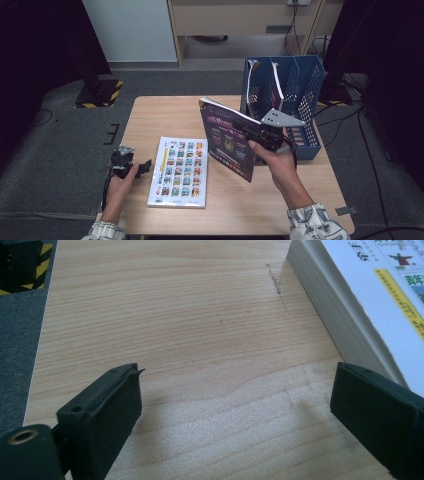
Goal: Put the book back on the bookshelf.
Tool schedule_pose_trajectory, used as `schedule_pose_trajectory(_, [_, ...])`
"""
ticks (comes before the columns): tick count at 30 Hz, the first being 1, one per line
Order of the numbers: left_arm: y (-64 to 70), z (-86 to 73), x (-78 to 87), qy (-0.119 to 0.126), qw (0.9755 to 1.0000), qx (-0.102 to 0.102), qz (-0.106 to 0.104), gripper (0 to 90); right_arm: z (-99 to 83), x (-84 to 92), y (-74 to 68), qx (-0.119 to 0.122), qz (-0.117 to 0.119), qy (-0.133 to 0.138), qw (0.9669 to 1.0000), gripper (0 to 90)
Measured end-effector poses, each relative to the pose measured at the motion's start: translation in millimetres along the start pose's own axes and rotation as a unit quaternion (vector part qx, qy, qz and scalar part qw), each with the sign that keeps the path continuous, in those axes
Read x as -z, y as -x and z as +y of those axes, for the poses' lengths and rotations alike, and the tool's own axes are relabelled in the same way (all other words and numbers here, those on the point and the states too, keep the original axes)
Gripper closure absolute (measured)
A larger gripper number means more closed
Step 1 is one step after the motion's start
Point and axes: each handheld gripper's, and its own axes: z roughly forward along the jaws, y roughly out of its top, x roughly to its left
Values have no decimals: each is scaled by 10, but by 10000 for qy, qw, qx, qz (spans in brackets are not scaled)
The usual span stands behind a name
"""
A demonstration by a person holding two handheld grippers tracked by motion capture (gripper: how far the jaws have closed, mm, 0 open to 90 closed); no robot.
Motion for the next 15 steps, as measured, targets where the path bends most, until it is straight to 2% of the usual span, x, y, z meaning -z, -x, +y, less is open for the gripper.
schedule_pose_trajectory(8, [35, -11, -37, -121, 9999, -111, -14, 60, -38, 70, 14, -31, -23, 7, 10000, 840])
schedule_pose_trajectory(15, [20, -3, -24, -41, 10000, -69, 38, 60, -74, 159, 31, -32, -62, -22, 10000, 840])
